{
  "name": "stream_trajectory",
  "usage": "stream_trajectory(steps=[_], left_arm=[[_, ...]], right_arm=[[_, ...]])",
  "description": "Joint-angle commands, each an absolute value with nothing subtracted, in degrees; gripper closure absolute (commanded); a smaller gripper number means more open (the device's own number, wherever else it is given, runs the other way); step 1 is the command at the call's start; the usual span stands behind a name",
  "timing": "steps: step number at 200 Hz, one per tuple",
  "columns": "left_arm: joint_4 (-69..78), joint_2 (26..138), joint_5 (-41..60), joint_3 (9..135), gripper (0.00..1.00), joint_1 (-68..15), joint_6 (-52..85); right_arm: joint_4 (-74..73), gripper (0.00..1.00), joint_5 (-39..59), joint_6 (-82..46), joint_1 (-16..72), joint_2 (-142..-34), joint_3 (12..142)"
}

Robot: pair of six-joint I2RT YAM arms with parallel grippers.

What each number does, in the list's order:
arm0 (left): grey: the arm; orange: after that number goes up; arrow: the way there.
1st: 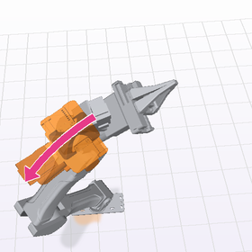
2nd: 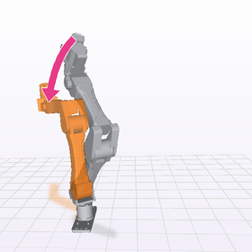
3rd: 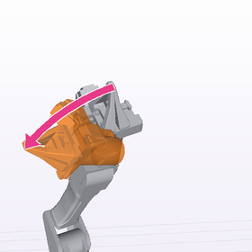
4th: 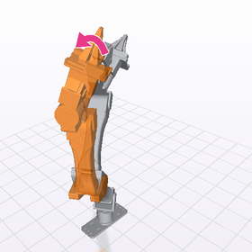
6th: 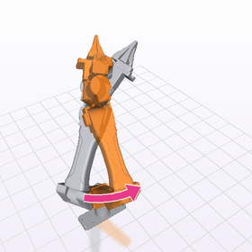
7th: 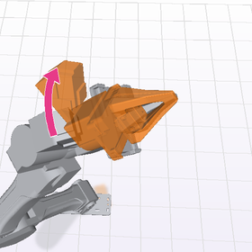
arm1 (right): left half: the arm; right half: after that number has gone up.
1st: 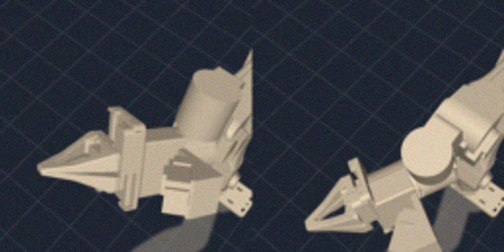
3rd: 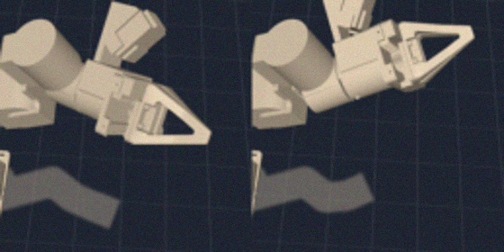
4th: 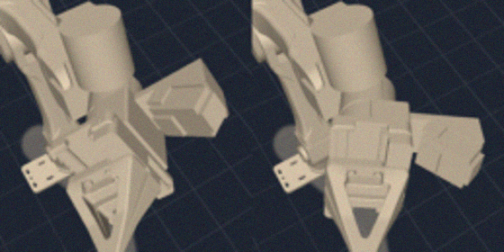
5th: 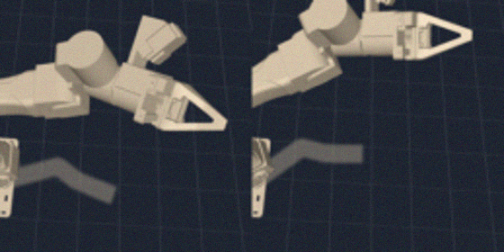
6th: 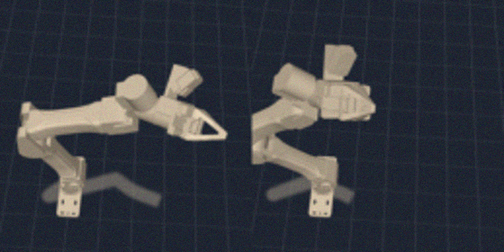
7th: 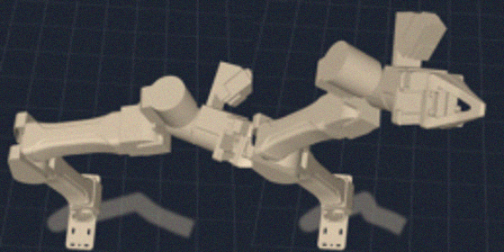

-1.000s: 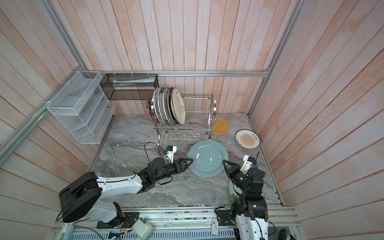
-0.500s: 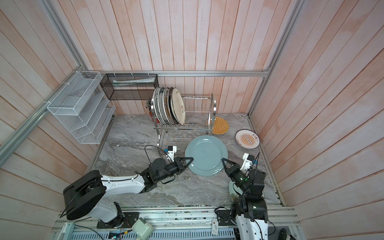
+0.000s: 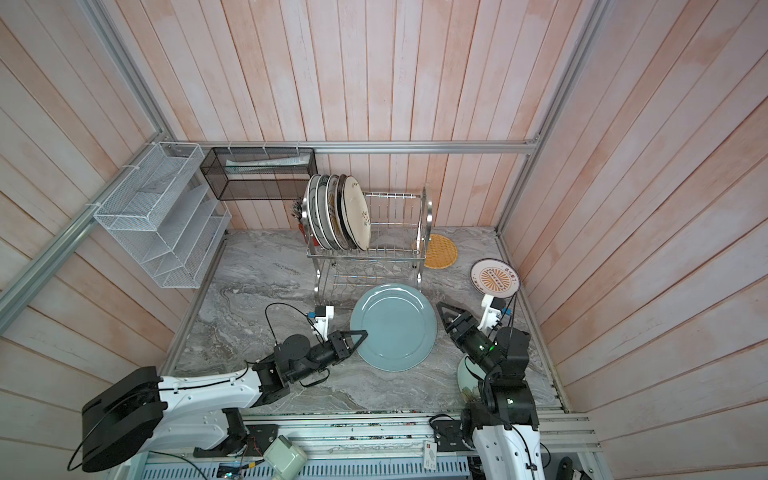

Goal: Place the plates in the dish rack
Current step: 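Close the left gripper on the raised teal rim while the right holds, then lift the teal plate with the left gripper while the right withdraws, then carry the teal plate upright to the rack with the left gripper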

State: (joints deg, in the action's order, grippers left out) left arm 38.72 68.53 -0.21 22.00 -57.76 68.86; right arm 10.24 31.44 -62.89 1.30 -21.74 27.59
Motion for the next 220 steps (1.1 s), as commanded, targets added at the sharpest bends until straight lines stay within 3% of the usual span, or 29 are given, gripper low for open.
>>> stream_trajectory(steps=[1, 41, 77, 94, 110, 124, 165, 196, 220], left_arm=[[40.03, 60.36, -5.19, 20.92, 1.00, -57.90, 65.59], [27.82, 44.76, -9.41, 18.63, 1.00, -57.85, 62.57], [7.24, 30.55, -10.33, 23.52, 1.00, -57.84, 58.18], [-1.98, 25.73, -11.29, 27.91, 1.00, -57.89, 55.81], [-6.57, 23.62, -11.85, 32.20, 1.00, -57.86, 53.17], [-8.88, 24.78, -12.13, 37.00, 1.00, -57.87, 50.72], [-14.04, 38.00, -11.54, 59.68, 1.00, -57.92, 39.43], [-13.86, 49.23, -16.47, 74.36, 1.00, -57.88, 33.32], [-12.98, 57.91, -22.45, 82.95, 1.00, -57.92, 29.06]], right_arm=[[4.18, 0.02, 27.69, -61.58, 4.65, -25.10, 30.10], [0.71, 0.02, 20.13, -54.41, 12.70, -34.94, 33.70], [5.87, 0.02, 9.33, -41.85, 14.67, -37.89, 36.46], [-0.71, 0.02, 6.97, -40.11, 14.50, -35.70, 31.74], [-13.60, 0.02, 12.22, -38.70, 14.34, -33.97, 25.64], [-20.72, 0.02, 12.81, -40.51, 14.33, -34.13, 21.95], [-23.95, 0.02, 13.38, -39.37, 12.37, -37.40, 21.12], [-19.30, 0.02, 7.66, -41.91, 11.25, -35.18, 20.30], [-24.18, 0.02, 12.91, -37.89, 10.81, -32.06, 16.33]])
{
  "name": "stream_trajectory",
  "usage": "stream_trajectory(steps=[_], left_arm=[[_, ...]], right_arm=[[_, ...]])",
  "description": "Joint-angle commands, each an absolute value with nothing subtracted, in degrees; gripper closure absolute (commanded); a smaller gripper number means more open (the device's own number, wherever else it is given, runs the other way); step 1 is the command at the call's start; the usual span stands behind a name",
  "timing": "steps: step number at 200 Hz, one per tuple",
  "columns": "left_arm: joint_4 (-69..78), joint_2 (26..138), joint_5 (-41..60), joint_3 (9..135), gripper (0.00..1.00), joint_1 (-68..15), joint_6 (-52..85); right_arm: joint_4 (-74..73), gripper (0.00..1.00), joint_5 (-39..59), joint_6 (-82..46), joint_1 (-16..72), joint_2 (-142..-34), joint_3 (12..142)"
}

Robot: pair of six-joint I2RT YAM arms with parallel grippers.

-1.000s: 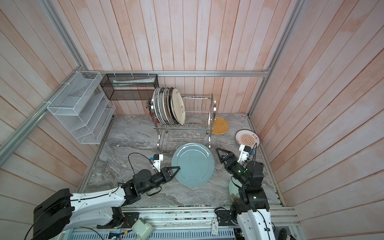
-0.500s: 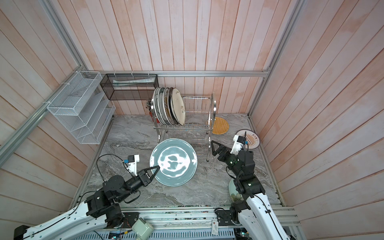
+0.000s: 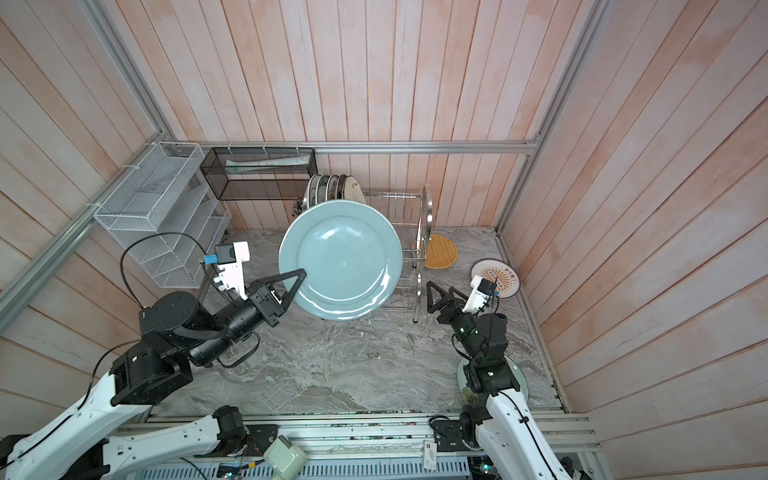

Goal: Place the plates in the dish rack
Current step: 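Carry the teal plate upright to the rack with the left gripper, then lower the teal plate into the upper rack slot beside the cream plate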

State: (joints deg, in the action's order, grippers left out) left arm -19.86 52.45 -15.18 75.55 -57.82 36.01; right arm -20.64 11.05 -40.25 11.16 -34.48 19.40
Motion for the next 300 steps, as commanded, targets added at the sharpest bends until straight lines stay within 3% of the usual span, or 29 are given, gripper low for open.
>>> stream_trajectory(steps=[1, 56, 90, 160, 203, 300], left_arm=[[-12.86, 58.22, -22.83, 83.22, 1.00, -57.92, 28.73], [-10.69, 77.05, -40.68, 100.95, 1.00, -58.66, 15.74], [3.93, 85.71, -54.88, 105.91, 1.00, -63.63, -4.65], [3.67, 104.38, -65.85, 127.67, 1.00, -63.76, -19.61], [-2.29, 112.66, -68.89, 138.52, 1.00, -62.81, -21.28], [-14.03, 114.67, -68.94, 137.39, 1.00, -60.89, -11.71]], right_arm=[[-24.26, 0.02, 13.22, -37.80, 10.85, -31.94, 16.21], [-29.80, 0.02, 21.78, -33.42, 10.99, -30.57, 11.89], [-32.55, 0.02, 21.24, -34.37, 11.49, -29.02, 8.35], [-34.62, 0.02, 17.32, -33.32, 14.71, -25.16, 2.97], [-34.58, 0.02, 16.13, -31.36, 15.86, -22.39, 1.76], [-40.33, 0.02, 21.65, -28.98, 19.62, -17.64, -0.19]])
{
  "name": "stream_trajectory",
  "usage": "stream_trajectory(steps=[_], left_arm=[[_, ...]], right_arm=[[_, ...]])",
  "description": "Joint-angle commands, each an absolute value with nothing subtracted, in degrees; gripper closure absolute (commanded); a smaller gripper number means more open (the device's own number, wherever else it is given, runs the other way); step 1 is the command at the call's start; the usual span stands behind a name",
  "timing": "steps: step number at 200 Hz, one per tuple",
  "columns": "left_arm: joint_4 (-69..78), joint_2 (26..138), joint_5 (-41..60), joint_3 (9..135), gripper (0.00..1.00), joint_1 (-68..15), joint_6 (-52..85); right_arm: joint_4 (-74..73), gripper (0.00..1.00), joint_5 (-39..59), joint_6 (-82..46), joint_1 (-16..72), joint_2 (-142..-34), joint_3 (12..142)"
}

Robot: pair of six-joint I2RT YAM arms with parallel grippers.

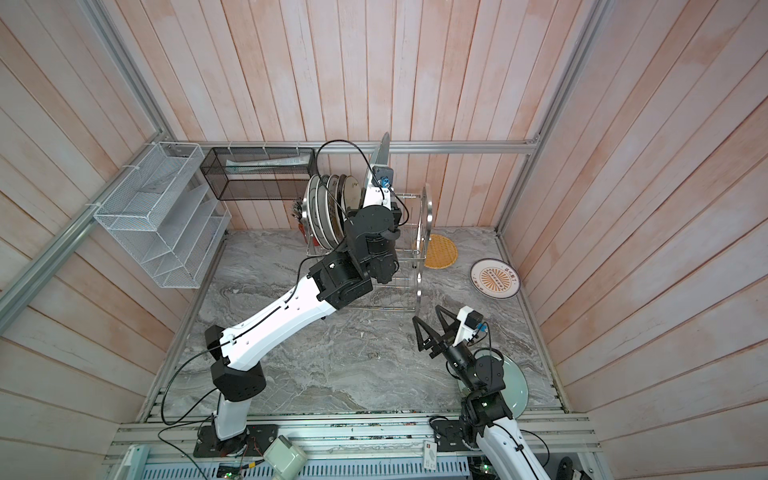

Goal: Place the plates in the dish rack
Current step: 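Lower the teal plate into the upper rack slot beside the cream plate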

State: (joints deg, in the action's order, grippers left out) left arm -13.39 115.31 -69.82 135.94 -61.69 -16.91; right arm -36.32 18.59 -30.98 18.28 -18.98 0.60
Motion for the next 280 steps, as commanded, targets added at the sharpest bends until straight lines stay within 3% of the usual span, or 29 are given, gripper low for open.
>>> stream_trajectory(steps=[1, 61, 188, 280], left_arm=[[-14.22, 114.73, -68.97, 137.38, 1.00, -60.85, -11.61], [-27.24, 115.04, -66.23, 137.56, 1.00, -58.77, 0.00], [-34.17, 117.47, -65.48, 138.24, 1.00, -57.39, 8.66], [-42.12, 118.30, -59.33, 142.30, 1.00, -57.17, 17.31]], right_arm=[[-40.42, 0.02, 21.68, -28.95, 19.65, -17.61, -0.23], [-41.72, 0.02, 21.73, -26.08, 23.25, -14.54, -0.79], [-41.26, 0.02, 20.57, -26.10, 23.81, -15.56, -0.53], [-41.42, 0.02, 19.84, -26.37, 23.91, -17.38, -0.44]])
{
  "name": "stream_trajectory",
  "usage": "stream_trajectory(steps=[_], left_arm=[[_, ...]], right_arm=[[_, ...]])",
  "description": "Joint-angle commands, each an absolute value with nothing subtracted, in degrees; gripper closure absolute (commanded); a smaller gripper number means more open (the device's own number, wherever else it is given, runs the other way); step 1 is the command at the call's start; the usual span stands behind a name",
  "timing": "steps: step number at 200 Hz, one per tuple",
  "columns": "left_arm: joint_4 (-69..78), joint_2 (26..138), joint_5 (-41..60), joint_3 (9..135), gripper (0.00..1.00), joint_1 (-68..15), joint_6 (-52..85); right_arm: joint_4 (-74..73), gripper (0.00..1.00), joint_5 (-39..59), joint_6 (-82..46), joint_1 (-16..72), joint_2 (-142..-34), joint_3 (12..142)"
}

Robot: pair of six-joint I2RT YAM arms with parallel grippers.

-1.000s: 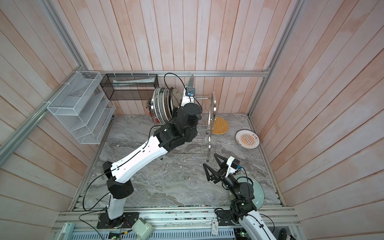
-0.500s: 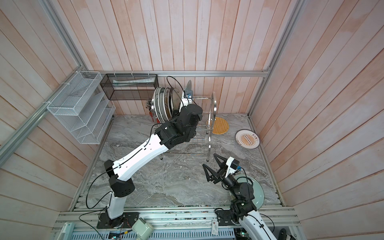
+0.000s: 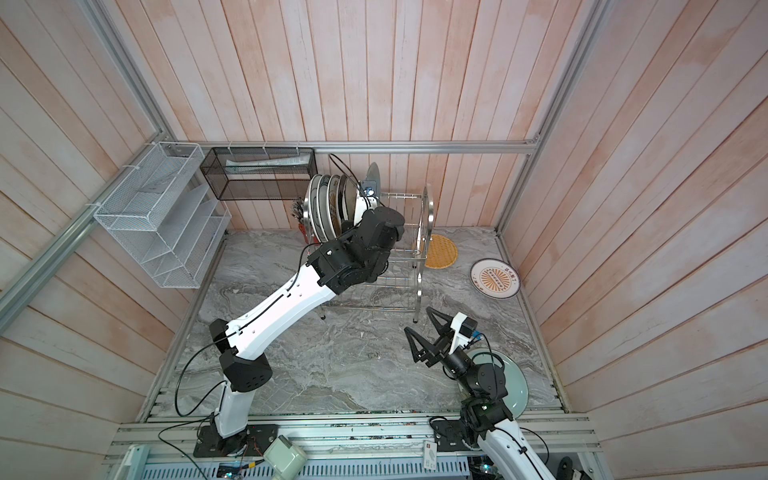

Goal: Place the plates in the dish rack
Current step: 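Lower the teal plate into the upper rack slot beside the cream plate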

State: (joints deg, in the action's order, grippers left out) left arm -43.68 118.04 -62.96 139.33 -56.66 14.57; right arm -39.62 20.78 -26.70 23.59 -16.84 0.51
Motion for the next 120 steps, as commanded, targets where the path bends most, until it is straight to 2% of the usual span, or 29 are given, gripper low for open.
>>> stream_trajectory(steps=[1, 43, 120], left_arm=[[-42.06, 118.26, -59.33, 142.30, 1.00, -57.19, 17.23], [-39.55, 119.42, -61.37, 142.98, 1.00, -58.32, 12.59], [-21.32, 122.43, -70.46, 144.87, 1.00, -61.73, -10.10]], right_arm=[[-41.41, 0.02, 19.85, -26.37, 23.91, -17.39, -0.44], [-41.45, 0.02, 19.67, -26.37, 23.99, -18.19, -0.35], [-41.31, 0.02, 19.51, -26.63, 24.08, -18.46, -0.27]])
